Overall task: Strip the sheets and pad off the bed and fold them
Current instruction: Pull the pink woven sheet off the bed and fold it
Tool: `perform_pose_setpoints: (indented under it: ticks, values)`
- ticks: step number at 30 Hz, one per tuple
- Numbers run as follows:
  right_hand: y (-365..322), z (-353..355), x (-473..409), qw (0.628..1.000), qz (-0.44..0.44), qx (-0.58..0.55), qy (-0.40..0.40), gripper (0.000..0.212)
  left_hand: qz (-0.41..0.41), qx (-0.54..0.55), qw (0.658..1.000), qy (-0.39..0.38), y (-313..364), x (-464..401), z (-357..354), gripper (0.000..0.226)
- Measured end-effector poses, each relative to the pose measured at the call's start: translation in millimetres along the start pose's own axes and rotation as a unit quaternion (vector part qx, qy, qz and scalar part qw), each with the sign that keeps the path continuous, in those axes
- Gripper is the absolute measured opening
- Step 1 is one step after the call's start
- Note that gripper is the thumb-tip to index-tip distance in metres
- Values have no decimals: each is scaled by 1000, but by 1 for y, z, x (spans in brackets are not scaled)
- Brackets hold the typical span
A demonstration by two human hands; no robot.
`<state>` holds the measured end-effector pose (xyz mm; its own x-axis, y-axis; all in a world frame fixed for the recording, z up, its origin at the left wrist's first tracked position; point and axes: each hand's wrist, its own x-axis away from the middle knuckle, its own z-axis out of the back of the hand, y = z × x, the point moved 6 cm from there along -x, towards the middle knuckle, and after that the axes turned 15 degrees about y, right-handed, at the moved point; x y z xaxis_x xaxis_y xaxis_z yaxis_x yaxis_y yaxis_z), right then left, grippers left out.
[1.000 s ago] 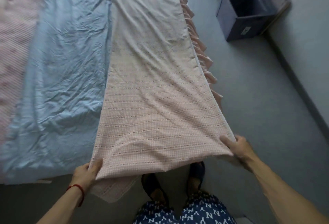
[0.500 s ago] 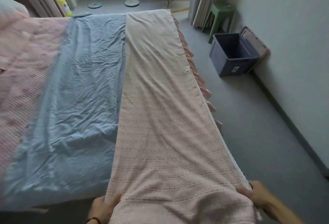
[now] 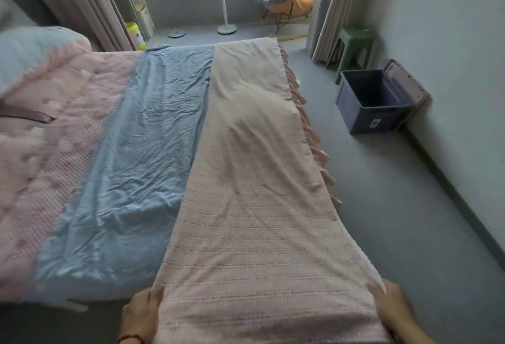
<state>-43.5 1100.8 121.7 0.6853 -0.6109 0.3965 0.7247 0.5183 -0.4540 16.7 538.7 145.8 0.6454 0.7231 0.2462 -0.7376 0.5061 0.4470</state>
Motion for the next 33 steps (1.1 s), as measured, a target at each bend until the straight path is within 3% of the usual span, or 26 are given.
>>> perform_pose_setpoints:
  ticks: [3,5,8,11,20,24,27,30,33]
  values:
    - [0,23,-4,995,16,-76,67,25,-4,-33,999,8,-7,9,1,41]
    - [23,11,3,999,-4,-30,31,19,1,-61,998,-21,-12,31,-10,47]
    - [54,-14,-1,999,-35,12,-4,36,3,-45,999,-15,-2,43,-7,47]
    - [37,-7,12,1000,-13,-7,0,29,68,-27,997,-20,-23,21,-5,50]
    - [32,-12,16,999,-7,-21,35,33,54,-31,997,-52,-51,-13,-19,42]
    - [27,-16,17,998,-25,-32,47,35,41,37,998,-39,-44,-16,-14,19]
    - [18,-19,21,995,-39,-54,70,19,33,102,992,-66,-40,-25,-15,39]
    - [7,-20,25,989,-48,-86,109,25,32,147,984,-99,-42,-37,-24,17]
    - [-15,-16,30,984,-38,-148,92,17,124,207,960,-145,-57,-53,-37,16]
